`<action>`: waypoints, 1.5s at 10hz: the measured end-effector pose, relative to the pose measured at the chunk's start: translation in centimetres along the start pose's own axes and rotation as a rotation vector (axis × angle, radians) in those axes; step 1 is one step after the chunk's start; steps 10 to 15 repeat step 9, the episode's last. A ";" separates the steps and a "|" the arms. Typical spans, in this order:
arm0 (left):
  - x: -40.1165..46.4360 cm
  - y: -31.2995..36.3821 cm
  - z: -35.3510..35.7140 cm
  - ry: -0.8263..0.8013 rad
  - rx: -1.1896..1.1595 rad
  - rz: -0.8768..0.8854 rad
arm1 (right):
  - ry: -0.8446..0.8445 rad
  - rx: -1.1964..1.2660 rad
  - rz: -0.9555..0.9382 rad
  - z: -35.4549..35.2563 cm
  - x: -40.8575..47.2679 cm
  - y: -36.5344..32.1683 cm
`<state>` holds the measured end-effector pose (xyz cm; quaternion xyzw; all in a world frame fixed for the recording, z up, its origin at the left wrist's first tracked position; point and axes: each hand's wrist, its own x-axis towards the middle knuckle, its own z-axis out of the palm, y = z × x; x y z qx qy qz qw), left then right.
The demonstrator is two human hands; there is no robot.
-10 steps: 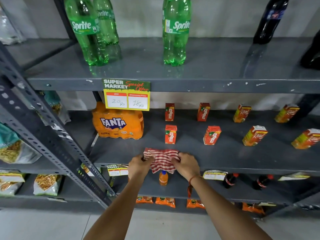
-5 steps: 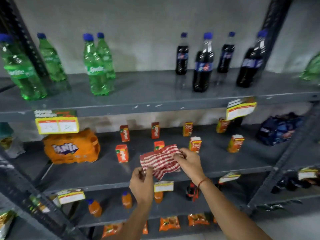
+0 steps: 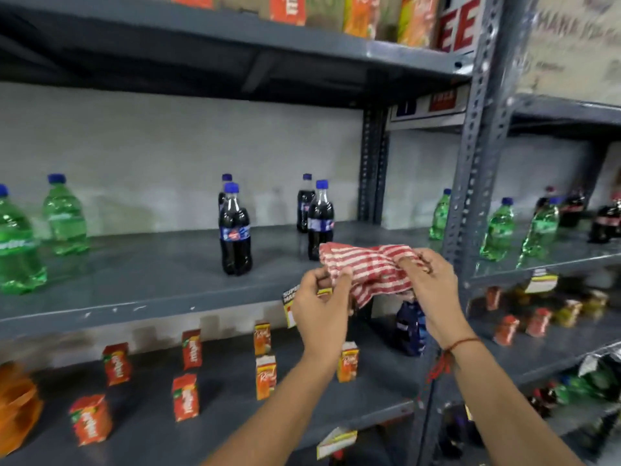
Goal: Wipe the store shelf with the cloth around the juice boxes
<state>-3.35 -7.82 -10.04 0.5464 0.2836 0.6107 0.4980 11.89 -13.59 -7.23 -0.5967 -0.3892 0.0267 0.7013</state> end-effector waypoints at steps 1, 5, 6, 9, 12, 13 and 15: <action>2.1 1.1 4.5 -0.051 -0.027 -0.106 | 0.039 -0.048 0.011 -2.3 4.3 -0.1; 9.5 -0.2 11.8 -0.147 0.039 -0.502 | -0.131 -0.467 0.138 -2.8 11.3 4.5; 9.4 -0.2 11.4 -0.159 0.047 -0.521 | -0.149 -0.549 0.089 -2.9 10.9 4.4; 7.5 2.1 7.8 -0.127 0.127 -0.334 | 0.123 -0.813 -0.300 -3.7 7.4 1.1; 7.5 2.1 7.8 -0.127 0.127 -0.334 | 0.123 -0.813 -0.300 -3.7 7.4 1.1; 7.5 2.1 7.8 -0.127 0.127 -0.334 | 0.123 -0.813 -0.300 -3.7 7.4 1.1; 7.5 2.1 7.8 -0.127 0.127 -0.334 | 0.123 -0.813 -0.300 -3.7 7.4 1.1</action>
